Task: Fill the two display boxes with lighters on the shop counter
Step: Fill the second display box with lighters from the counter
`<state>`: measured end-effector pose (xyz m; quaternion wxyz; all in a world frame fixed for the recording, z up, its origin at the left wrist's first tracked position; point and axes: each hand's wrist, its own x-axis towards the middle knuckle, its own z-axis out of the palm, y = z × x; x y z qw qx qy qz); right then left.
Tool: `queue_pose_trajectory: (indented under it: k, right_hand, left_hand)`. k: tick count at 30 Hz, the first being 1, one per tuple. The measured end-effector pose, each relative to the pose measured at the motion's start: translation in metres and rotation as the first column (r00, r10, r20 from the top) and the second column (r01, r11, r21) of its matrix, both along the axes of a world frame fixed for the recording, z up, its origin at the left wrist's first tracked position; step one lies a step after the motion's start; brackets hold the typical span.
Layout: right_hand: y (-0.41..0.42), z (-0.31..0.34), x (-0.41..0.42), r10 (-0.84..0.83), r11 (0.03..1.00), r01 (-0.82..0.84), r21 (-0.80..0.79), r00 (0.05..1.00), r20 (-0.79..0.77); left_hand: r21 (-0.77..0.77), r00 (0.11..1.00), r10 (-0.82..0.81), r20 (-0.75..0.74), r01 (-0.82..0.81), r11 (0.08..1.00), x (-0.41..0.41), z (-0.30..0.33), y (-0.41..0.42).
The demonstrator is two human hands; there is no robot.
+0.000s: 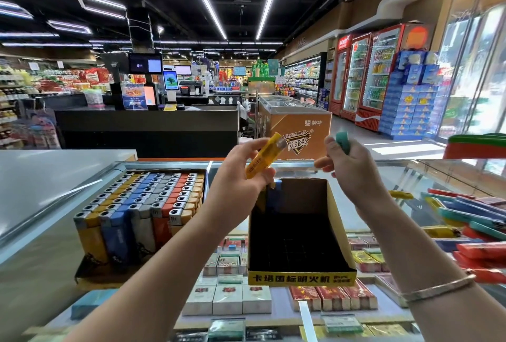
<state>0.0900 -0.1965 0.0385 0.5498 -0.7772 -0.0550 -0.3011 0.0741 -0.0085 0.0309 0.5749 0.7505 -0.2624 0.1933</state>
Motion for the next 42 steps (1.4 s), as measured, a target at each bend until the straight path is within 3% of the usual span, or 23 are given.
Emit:
queue_pose_trajectory:
  k: [6, 12, 17, 26, 33, 42]
  right_hand:
    - [0.001, -0.006, 0.004, 0.013, 0.994, -0.019, -0.11, 0.999, -0.052]
    - [0.001, -0.008, 0.005, -0.006, 0.98, -0.015, -0.196, 0.995, -0.102]
    - [0.002, -0.01, 0.006, -0.016, 0.973, -0.008, -0.232, 0.995, -0.101]
    - [-0.001, -0.013, 0.011, 0.001, 0.96, -0.037, -0.278, 0.992, -0.129]
    - [-0.002, -0.016, 0.013, 0.025, 0.948, -0.079, -0.307, 0.984, -0.177]
    - [-0.002, -0.018, 0.014, 0.035, 0.931, -0.111, -0.348, 0.975, -0.217]
  left_hand:
    - [0.026, 0.979, -0.093, -0.18, 0.1, 0.995, 0.003, -0.001, -0.002]
    - [0.028, 0.989, -0.055, -0.139, 0.06, 0.998, 0.005, -0.001, -0.001]
    - [0.064, 0.999, 0.0, -0.043, 0.003, 0.998, 0.004, -0.003, 0.002]
    - [0.285, 0.937, 0.221, 0.269, -0.297, 0.911, 0.003, -0.004, 0.008]
    - [0.344, 0.937, 0.205, 0.282, -0.298, 0.891, 0.007, -0.006, 0.01]
    - [0.519, 0.906, 0.196, 0.376, -0.381, 0.765, 0.006, -0.01, 0.008]
